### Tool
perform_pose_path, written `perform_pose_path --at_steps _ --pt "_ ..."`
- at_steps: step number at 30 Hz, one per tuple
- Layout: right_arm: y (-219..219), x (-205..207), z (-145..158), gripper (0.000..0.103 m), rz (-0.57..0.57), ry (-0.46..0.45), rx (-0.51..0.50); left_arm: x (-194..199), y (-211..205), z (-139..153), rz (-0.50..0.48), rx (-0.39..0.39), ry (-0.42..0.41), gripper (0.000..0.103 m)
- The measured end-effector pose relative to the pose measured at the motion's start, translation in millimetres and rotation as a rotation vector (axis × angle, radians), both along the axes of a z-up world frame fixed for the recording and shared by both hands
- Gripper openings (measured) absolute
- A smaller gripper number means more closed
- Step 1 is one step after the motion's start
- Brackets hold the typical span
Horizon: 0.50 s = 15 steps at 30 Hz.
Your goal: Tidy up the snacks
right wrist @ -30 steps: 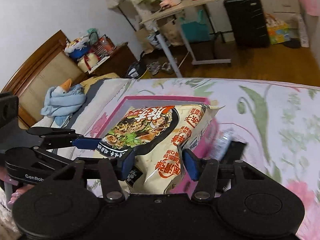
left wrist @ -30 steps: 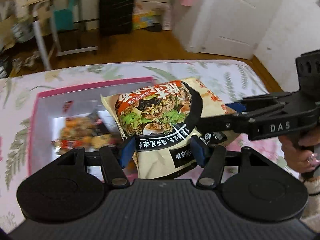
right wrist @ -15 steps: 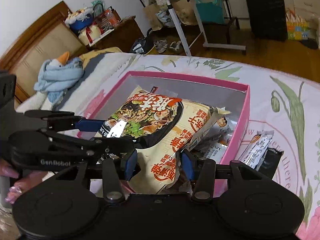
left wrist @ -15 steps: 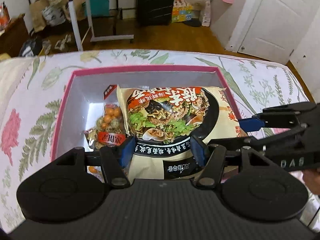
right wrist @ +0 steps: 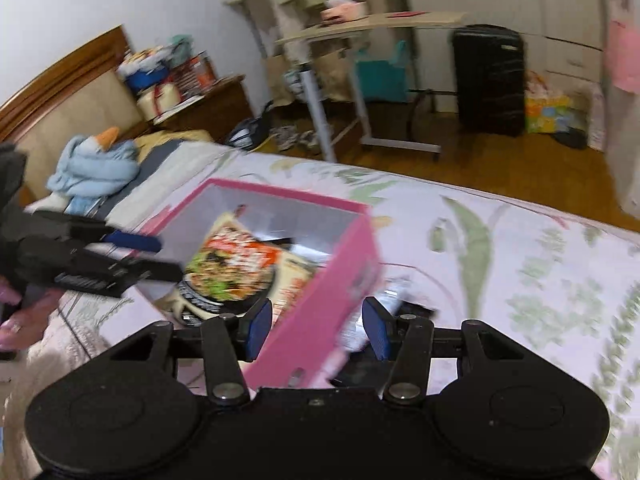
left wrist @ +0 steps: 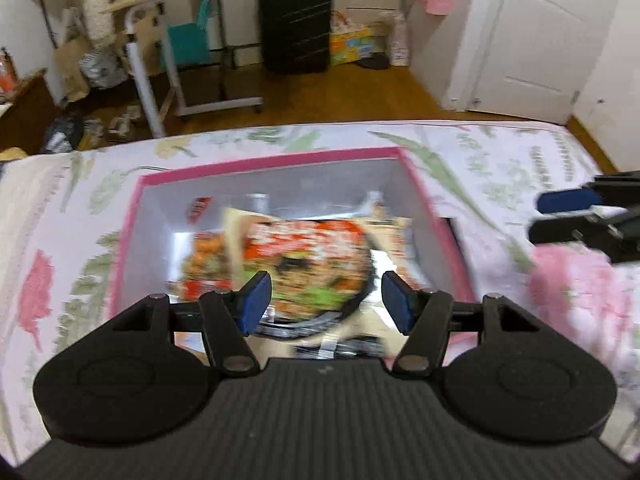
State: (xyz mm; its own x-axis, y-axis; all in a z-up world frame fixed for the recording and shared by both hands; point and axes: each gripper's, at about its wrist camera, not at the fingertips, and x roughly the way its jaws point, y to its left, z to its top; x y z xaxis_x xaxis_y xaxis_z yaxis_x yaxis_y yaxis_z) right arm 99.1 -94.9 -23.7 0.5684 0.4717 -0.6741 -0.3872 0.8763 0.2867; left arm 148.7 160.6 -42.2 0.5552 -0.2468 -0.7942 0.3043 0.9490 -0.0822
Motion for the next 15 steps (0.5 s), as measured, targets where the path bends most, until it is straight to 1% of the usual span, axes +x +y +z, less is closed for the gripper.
perform_pose_path --at_steps 2,4,5,8,11,15 --pt "-20.2 -1.2 -1.4 0.055 -0.033 0.020 0.034 -5.2 -13.0 3.3 -0.022 -0.057 0.039 0.058" --pt "-33.2 -1.4 -3.4 0.055 -0.058 0.031 0.063 -8.5 -25.8 4.0 -0.038 -0.115 0.099 0.058" --pt "-40.4 -1.6 -5.1 0.055 -0.069 0.035 0.075 -11.5 -34.2 5.5 -0.046 -0.129 0.108 0.057" --pt "-56.4 0.2 -10.8 0.055 -0.092 0.038 0.084 -24.1 -59.5 10.6 -0.072 -0.115 0.072 0.057" --pt "-67.0 5.3 -18.0 0.051 -0.096 0.051 0.099 -35.6 -86.9 15.3 -0.101 -0.101 0.036 0.055" --pt "-78.5 17.1 -32.8 0.049 -0.080 0.069 0.130 -42.4 -124.0 6.9 -0.136 -0.089 0.043 0.053"
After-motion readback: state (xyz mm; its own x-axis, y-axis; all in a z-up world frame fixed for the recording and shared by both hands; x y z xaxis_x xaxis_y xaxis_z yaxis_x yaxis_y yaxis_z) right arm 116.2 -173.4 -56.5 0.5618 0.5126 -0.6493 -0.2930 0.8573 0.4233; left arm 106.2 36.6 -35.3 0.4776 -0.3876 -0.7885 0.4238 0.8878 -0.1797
